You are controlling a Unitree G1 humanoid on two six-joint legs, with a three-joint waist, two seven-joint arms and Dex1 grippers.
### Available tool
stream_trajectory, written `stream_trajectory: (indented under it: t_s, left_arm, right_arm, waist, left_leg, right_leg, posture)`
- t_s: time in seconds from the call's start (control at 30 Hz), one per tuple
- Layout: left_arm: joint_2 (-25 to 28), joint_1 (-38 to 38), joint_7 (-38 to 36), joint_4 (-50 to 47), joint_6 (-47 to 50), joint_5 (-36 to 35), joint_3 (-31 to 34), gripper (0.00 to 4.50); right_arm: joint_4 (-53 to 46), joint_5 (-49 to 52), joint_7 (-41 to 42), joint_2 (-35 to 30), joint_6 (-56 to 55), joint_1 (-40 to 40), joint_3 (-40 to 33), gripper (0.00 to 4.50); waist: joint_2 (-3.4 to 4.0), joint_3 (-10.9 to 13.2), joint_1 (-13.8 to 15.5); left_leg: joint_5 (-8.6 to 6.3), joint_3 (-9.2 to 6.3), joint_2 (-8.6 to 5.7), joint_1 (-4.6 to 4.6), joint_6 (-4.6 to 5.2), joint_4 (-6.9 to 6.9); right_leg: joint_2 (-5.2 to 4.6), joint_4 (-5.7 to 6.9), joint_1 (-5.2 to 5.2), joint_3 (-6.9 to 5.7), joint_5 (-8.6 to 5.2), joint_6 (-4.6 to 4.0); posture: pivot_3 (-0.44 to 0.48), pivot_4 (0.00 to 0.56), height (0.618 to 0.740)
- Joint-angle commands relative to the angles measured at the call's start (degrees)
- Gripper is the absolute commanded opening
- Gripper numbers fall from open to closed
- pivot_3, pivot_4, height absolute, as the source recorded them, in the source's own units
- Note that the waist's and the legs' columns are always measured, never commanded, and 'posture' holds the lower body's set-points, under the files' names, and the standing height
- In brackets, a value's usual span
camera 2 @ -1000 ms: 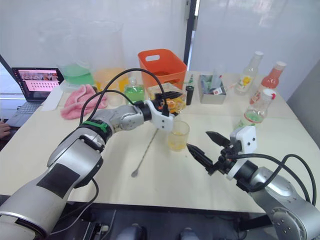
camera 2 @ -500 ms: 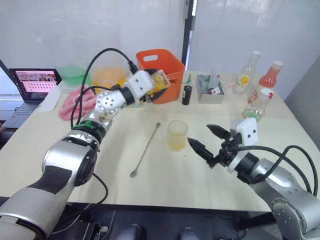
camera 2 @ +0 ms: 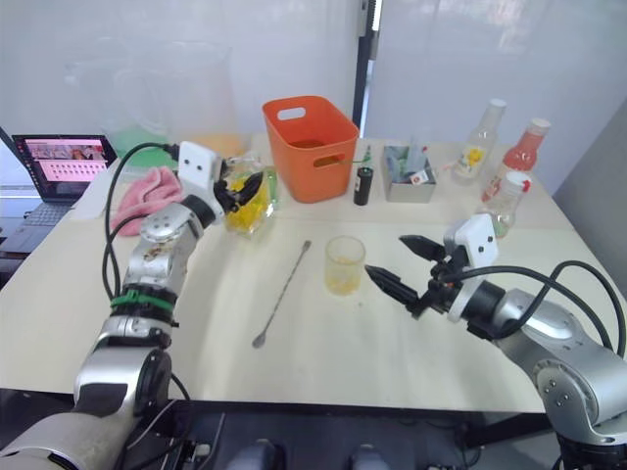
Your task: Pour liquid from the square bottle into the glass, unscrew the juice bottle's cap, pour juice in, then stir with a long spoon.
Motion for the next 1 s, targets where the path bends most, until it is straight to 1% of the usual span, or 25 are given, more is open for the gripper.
stream_trajectory:
  t_s: [0.03, 0.17, 0.27, 0.37, 0.53, 0.63, 0.87, 0.9, 0.93, 0.97, 1.0]
  left_arm:
    - [-0.04, 1.87, 5.53, -15.66, 6.88, -2.84, 3.10, 2.94]
    - [-0.18, 6.90, 8.10, -22.14, 12.15, -4.10, 4.34, 2.94]
    - [-0.47, 10.19, 8.49, -23.93, 12.83, -5.00, 4.95, 2.94]
    - [-0.01, 12.75, 8.53, -23.77, 11.17, -3.75, 3.97, 2.94]
    - [-0.40, 14.55, 9.50, -22.64, 10.67, -3.60, 3.72, 2.94]
    - [0.10, 15.79, 9.18, -19.00, 8.09, -2.32, 3.03, 2.94]
    - [-0.62, 15.16, 10.36, -16.07, 5.39, -1.85, 2.29, 2.94]
    - [-0.68, 14.78, 10.52, -15.81, 5.12, -1.88, 2.22, 3.96]
    - [-0.71, 14.51, 10.65, -15.60, 4.91, -1.93, 2.16, 4.26]
    - [-0.79, 14.13, 10.81, -15.44, 4.68, -2.03, 2.14, 4.46]
    - [-0.85, 13.89, 10.94, -15.30, 4.51, -2.15, 2.14, 4.46]
  right_arm:
    - [-0.49, -0.18, 1.78, -1.54, 0.10, -0.60, -1.22, 4.49]
    - [0.24, -0.99, 3.76, -3.07, 0.16, -0.35, -1.13, 4.49]
    - [1.01, -1.37, 5.17, -3.81, 0.04, -0.34, -1.29, 4.49]
    - [1.78, -1.86, 6.06, -4.28, -0.07, -0.60, -1.32, 4.49]
    - [2.24, -2.08, 6.93, -4.37, 0.26, -1.21, -1.41, 4.49]
    - [2.12, -2.00, 6.97, -4.27, 0.58, -1.40, -1.40, 4.49]
    - [1.85, -1.72, 7.06, -4.17, 1.31, -1.31, -1.76, 4.49]
    - [1.82, -1.76, 7.02, -4.08, 1.34, -1.23, -1.73, 4.50]
    - [1.79, -1.80, 6.98, -4.03, 1.35, -1.18, -1.71, 4.50]
    - [1.69, -1.82, 6.85, -3.85, 1.33, -1.04, -1.62, 4.50]
    - [1.62, -1.84, 6.76, -3.72, 1.31, -0.96, -1.56, 4.50]
  waist:
    - [0.00, 0.00, 0.03]
    - [0.00, 0.00, 0.32]
    - [0.00, 0.00, 0.44]
    - [0.00, 0.00, 0.61]
    - [-0.01, -0.01, 0.77]
    - [-0.01, -0.01, 0.78]
    - [-0.01, -0.04, 0.92]
    - [-0.02, -0.04, 0.94]
    - [-0.02, -0.04, 0.95]
    - [-0.02, -0.04, 0.97]
    - [-0.02, -0.04, 0.98]
  left_leg:
    - [0.00, -0.06, 0.00, 0.00, -0.01, 0.00]
    - [0.01, -0.19, -0.03, 0.01, -0.01, 0.04]
    - [0.01, -0.18, -0.04, 0.05, -0.02, 0.05]
    - [0.03, -0.17, -0.04, 0.09, -0.05, 0.05]
    - [0.04, -0.15, -0.03, 0.21, -0.07, 0.06]
    - [0.04, -0.14, -0.01, 0.25, -0.07, 0.06]
    - [0.07, 0.00, 0.02, 0.40, -0.12, 0.06]
    - [0.08, 0.03, 0.03, 0.42, -0.13, 0.06]
    - [0.08, 0.09, 0.04, 0.43, -0.13, 0.06]
    - [0.08, 0.13, 0.04, 0.43, -0.13, 0.06]
    - [0.08, 0.18, 0.04, 0.43, -0.13, 0.06]
  right_leg:
    - [0.00, 0.00, 0.01, 0.00, 0.00, -0.01]
    - [-0.02, -0.02, 0.02, 0.00, 0.01, -0.01]
    - [-0.03, -0.07, 0.02, 0.02, 0.01, -0.01]
    - [-0.02, -0.10, 0.04, 0.02, 0.01, -0.03]
    - [-0.02, -0.10, 0.12, 0.04, 0.02, -0.04]
    - [0.00, -0.08, 0.13, 0.05, 0.02, -0.04]
    - [0.01, -0.06, 0.25, 0.06, 0.05, -0.09]
    - [0.01, -0.06, 0.26, 0.06, 0.05, -0.09]
    - [0.02, -0.06, 0.26, 0.06, 0.05, -0.09]
    - [0.02, -0.06, 0.26, 0.06, 0.05, -0.09]
    - [0.02, -0.06, 0.26, 0.06, 0.05, -0.09]
  posture:
    - [0.000, 0.150, 0.739]
    - [0.000, 0.150, 0.739]
    - [0.000, 0.150, 0.739]
    - [0.000, 0.150, 0.739]
    - [0.000, 0.150, 0.739]
    - [0.000, 0.150, 0.739]
    - [0.000, 0.150, 0.739]
    - [0.000, 0.150, 0.739]
    - [0.000, 0.150, 0.739]
    - [0.000, 0.150, 0.739]
    - [0.000, 0.150, 0.739]
